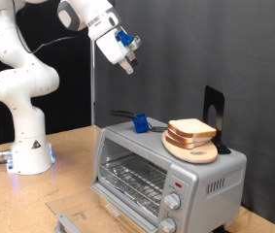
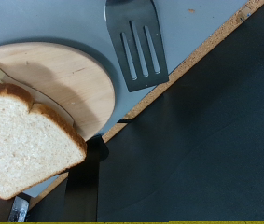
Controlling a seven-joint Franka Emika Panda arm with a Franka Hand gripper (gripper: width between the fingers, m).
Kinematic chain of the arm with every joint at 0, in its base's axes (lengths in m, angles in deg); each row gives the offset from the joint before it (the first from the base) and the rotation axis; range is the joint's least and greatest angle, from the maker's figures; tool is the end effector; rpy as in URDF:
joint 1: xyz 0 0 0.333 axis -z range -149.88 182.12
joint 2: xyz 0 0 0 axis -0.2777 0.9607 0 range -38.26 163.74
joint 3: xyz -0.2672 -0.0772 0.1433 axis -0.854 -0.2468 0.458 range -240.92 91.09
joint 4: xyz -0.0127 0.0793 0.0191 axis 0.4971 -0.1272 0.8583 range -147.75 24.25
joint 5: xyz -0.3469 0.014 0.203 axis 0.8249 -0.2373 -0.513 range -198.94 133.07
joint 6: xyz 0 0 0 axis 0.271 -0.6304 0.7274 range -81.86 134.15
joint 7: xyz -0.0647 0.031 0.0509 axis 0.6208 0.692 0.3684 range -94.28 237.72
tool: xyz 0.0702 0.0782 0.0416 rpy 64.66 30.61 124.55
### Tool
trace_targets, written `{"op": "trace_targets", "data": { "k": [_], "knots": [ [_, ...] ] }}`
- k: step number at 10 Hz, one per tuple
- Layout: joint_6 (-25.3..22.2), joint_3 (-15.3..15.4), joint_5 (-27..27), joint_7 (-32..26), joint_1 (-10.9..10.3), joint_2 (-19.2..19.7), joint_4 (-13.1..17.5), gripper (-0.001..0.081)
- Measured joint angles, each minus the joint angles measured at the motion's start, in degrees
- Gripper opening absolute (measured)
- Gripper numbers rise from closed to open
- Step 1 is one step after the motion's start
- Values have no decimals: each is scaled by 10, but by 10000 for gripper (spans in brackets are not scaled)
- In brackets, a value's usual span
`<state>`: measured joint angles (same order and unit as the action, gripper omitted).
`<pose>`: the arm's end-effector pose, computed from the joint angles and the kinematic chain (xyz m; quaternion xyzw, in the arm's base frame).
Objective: Make a piece of toast with the oven
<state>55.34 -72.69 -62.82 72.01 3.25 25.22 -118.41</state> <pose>0.3882 0.1137 0.5211 -0.9516 0.0178 -0.1989 0.2337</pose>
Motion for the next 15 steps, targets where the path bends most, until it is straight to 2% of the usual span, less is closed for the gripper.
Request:
{"op": "trace_targets", "data": {
  "k": [2, 5, 9, 11, 13, 15],
  "knots": [
    [-9, 1, 20, -22, 0, 2, 0, 682],
    [-38, 17, 74, -2, 8, 29, 12, 682],
    [-35, 20, 81, 13, 11, 77, 21, 682],
    [0, 24, 80, 13, 11, 92, 15, 682],
    [46, 28, 69, 8, 5, 99, -5, 682],
    [73, 31, 62, 1, -1, 102, -23, 682]
  ]
}}
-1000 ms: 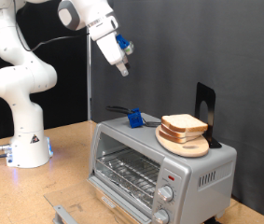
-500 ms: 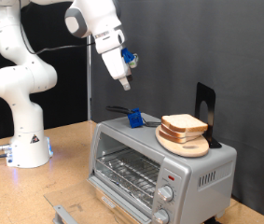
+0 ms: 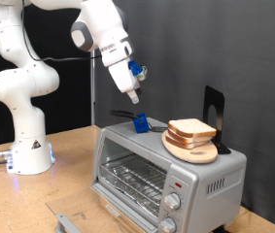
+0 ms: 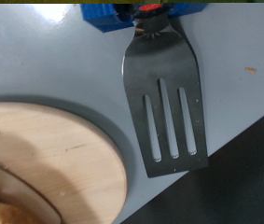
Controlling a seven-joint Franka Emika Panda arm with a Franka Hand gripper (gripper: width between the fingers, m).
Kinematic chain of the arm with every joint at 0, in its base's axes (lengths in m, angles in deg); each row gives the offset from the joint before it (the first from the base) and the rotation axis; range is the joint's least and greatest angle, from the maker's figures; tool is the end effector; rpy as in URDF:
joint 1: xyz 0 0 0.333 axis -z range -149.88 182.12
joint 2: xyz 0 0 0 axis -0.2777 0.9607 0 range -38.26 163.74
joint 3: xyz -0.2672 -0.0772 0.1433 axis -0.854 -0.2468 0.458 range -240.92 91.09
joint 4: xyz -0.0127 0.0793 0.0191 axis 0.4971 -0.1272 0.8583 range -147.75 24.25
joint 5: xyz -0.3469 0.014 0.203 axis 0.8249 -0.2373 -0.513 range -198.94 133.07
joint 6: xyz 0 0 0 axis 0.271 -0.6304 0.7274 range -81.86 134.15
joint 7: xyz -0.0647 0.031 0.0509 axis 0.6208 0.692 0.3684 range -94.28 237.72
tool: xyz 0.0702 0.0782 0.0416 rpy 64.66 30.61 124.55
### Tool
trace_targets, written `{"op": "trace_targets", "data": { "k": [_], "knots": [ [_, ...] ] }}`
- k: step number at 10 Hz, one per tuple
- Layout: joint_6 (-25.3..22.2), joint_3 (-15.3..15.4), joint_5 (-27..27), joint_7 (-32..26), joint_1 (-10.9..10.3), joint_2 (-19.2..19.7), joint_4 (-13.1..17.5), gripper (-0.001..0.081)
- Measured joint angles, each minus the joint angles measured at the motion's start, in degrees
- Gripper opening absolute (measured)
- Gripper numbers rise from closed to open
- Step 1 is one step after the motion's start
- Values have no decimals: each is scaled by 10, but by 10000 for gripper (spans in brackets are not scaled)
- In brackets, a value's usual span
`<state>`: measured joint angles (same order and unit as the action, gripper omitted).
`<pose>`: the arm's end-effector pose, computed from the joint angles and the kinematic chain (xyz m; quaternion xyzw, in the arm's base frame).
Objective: Make a piece of toast with the oven
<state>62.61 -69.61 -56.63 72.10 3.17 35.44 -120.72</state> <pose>0.4105 0.1342 0.4391 -0.9735 -0.0114 -0.1644 0.1584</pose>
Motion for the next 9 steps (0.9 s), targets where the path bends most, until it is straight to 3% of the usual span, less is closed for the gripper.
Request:
{"op": "trace_targets", "data": {
  "k": [9],
  "knots": [
    [113, 18, -17, -16, -42, 47, -56, 682]
  ]
}}
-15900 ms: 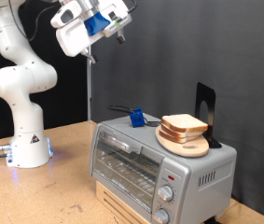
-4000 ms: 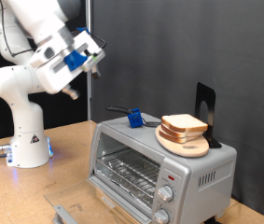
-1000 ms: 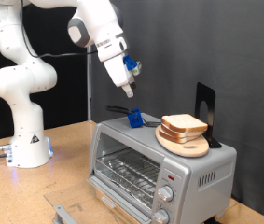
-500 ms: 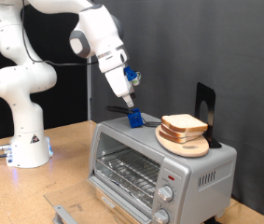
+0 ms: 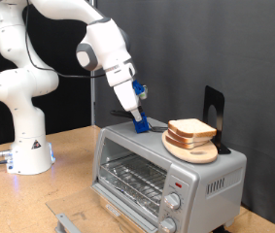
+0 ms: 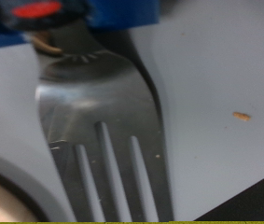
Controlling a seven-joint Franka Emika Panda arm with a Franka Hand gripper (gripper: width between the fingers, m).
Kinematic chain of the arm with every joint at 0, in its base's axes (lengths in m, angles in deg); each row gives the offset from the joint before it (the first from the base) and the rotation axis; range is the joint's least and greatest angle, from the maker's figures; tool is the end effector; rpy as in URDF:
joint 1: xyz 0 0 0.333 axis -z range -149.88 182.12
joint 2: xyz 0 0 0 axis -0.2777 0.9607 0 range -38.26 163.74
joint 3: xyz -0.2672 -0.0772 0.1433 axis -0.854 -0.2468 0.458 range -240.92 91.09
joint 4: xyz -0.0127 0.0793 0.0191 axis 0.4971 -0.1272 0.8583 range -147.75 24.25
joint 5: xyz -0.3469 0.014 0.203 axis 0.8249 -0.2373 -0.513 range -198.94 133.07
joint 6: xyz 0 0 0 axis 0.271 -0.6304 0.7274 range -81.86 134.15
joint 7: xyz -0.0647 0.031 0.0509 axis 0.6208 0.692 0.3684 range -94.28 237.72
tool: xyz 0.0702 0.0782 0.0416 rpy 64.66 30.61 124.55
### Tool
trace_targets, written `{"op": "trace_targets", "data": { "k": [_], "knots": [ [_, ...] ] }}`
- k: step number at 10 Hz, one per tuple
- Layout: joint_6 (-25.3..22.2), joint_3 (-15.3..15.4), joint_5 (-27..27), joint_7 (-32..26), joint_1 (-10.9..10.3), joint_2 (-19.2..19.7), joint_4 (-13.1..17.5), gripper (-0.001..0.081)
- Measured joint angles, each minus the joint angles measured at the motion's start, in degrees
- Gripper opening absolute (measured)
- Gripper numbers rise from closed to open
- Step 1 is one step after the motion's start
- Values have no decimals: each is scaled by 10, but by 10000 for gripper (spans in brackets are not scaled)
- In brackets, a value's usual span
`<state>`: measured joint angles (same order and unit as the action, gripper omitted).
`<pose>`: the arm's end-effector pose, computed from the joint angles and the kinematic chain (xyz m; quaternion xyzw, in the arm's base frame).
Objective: Make a piece of toast with the oven
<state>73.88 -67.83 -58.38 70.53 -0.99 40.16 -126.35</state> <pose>0.3953 0.1609 0.3783 -0.9740 -0.0381 -0.1701 0.1443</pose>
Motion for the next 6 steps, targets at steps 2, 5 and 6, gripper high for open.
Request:
{"op": "trace_targets", "data": {
  "k": [2, 5, 6],
  "knots": [
    [17, 0, -8, 0, -10, 12, -1, 682],
    [22, 1, -12, 0, -14, 21, -1, 682],
    [22, 1, -12, 0, -14, 23, -1, 682]
  ]
}}
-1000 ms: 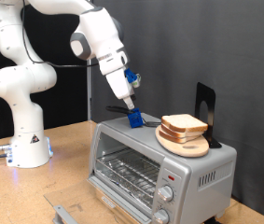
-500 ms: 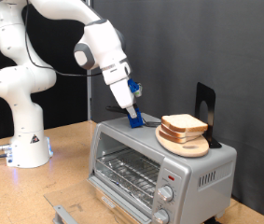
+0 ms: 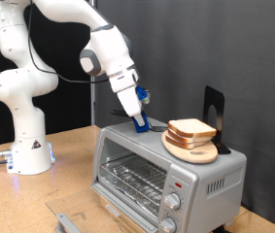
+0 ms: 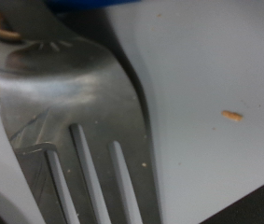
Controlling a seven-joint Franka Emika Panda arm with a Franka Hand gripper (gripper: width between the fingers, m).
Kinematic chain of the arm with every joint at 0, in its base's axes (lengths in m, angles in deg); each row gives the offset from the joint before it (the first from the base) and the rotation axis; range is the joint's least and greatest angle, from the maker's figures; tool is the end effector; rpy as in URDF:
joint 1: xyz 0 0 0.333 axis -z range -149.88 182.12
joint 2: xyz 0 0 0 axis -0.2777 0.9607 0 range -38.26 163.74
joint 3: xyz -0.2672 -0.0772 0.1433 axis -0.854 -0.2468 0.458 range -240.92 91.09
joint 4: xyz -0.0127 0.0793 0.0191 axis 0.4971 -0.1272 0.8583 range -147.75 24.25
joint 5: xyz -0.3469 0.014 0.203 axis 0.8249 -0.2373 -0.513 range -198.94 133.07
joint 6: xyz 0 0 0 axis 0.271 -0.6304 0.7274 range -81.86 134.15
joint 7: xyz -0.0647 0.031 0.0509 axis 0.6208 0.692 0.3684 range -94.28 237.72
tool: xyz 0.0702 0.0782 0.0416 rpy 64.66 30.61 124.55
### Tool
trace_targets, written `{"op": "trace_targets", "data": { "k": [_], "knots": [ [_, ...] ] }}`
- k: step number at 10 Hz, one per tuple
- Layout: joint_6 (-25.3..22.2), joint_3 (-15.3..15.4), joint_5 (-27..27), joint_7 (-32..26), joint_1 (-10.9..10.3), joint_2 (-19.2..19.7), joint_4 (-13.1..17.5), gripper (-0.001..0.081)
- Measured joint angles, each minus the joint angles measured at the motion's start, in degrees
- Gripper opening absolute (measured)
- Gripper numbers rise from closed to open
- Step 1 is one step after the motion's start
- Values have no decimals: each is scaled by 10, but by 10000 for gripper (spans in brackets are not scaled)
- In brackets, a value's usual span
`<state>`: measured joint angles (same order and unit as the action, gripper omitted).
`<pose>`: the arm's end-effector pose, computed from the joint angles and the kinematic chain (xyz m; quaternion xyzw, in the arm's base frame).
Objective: Make a piece of toast with the oven
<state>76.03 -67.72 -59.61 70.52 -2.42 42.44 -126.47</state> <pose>0.3948 0.1701 0.3645 -0.9745 -0.0379 -0.1655 0.1469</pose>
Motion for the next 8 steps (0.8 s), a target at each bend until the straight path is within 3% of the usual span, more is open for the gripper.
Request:
{"op": "trace_targets", "data": {
  "k": [7, 8],
  "knots": [
    [6, 1, -12, 1, 0, 9, 1, 682],
    [6, 0, -14, 1, 0, 9, 1, 592]
  ]
}}
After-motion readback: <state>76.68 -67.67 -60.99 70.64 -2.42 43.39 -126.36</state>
